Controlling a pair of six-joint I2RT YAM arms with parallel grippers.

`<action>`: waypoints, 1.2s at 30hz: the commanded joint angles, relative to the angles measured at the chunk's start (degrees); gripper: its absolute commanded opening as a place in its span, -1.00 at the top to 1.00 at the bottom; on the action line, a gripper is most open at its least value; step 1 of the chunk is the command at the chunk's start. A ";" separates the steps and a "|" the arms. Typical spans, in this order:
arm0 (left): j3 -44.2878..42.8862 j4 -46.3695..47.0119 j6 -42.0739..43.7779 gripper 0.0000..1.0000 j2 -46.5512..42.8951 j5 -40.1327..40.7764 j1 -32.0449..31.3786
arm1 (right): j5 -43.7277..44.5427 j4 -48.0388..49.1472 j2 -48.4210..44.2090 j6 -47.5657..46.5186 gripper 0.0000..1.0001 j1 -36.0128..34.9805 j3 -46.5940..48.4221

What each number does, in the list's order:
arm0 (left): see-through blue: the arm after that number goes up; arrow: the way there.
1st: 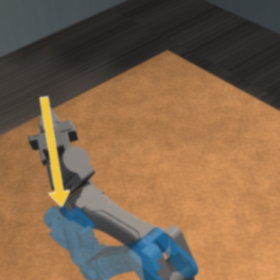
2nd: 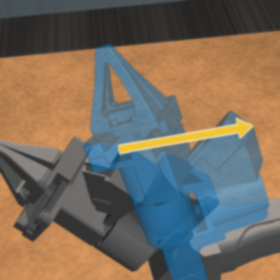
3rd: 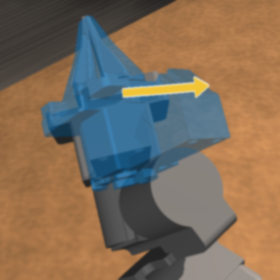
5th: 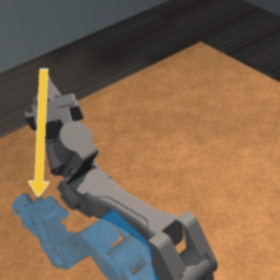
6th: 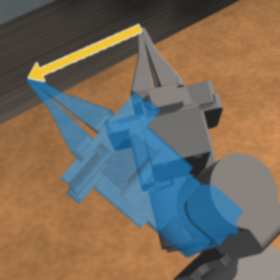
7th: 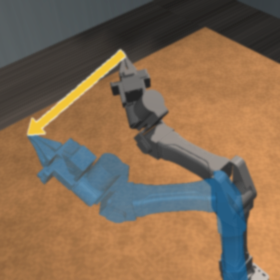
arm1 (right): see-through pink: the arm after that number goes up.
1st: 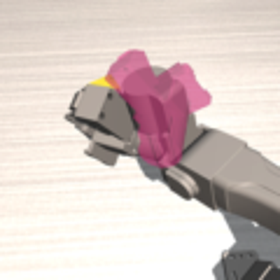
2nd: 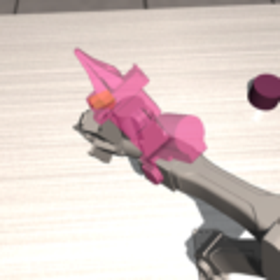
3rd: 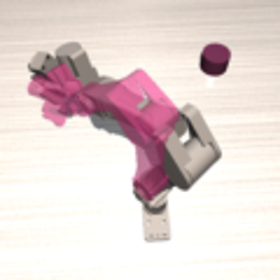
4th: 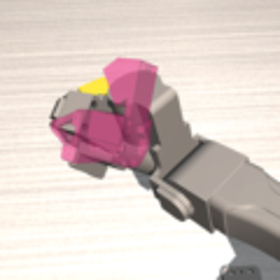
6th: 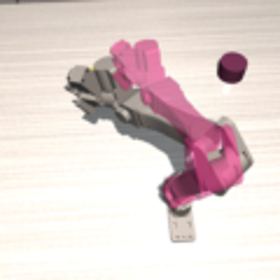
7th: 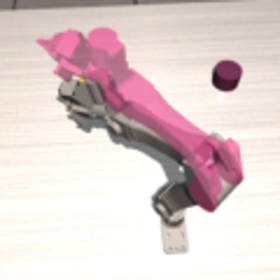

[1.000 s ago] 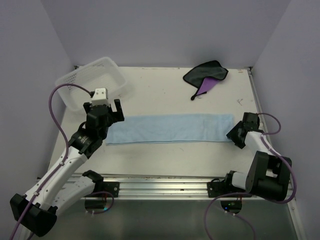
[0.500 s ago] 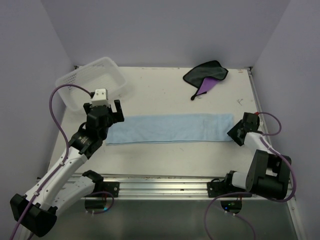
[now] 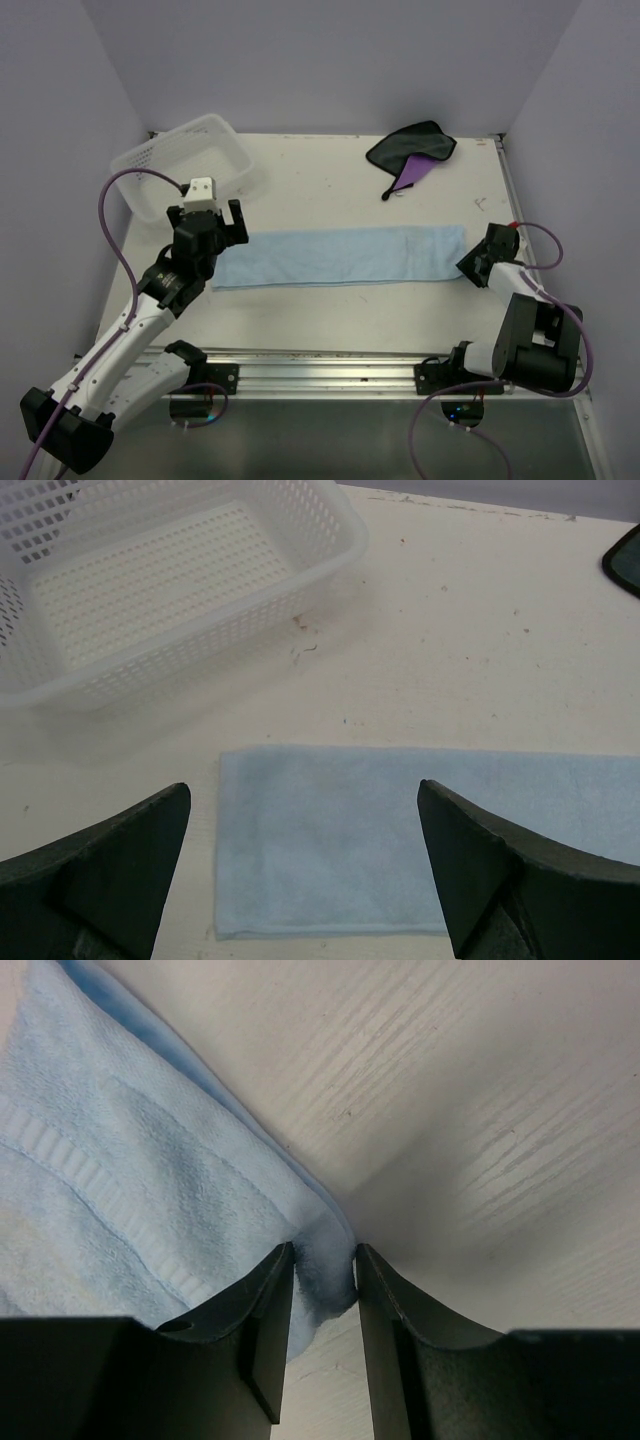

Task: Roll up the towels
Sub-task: Fold the towel

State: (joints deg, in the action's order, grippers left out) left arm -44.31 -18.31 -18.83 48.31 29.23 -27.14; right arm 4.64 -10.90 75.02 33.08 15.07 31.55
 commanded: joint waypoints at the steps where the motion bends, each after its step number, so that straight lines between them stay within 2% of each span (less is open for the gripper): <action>1: 0.28 2.75 0.46 -0.99 0.02 0.04 -0.29 | -1.74 -0.27 2.05 0.76 0.29 0.31 0.27; 9: 0.28 2.92 0.55 -0.99 0.38 -0.05 -0.29 | -1.75 -0.70 3.20 0.58 0.50 0.22 1.49; 11: 0.28 2.92 0.64 -0.99 0.38 -0.23 -0.29 | -1.22 -1.49 2.85 0.15 0.65 0.22 1.76; 17: 0.37 2.93 0.64 -0.99 0.82 -1.02 -0.29 | 0.71 -2.99 0.13 -1.26 0.86 0.22 1.67; 18: 0.37 2.92 0.72 -0.99 0.82 -1.02 -0.29 | 0.98 -3.08 -0.05 -1.44 0.98 0.31 1.59; 26: 0.11 2.84 0.90 -0.99 1.87 -2.43 -0.20 | 3.26 -5.80 -2.77 -1.70 1.00 0.40 3.34; 30: 0.02 2.75 0.81 -0.99 2.40 -3.39 0.06 | 9.14 -10.54 -8.82 -2.75 1.00 0.40 5.53; 36: -0.33 2.57 0.81 -0.99 3.63 -5.94 0.94 | 15.04 -15.46 -12.62 -4.95 1.00 0.40 9.66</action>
State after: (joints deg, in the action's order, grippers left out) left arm -44.23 -17.82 -18.83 51.48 25.12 -26.83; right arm 14.24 -23.00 63.86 30.09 15.18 37.52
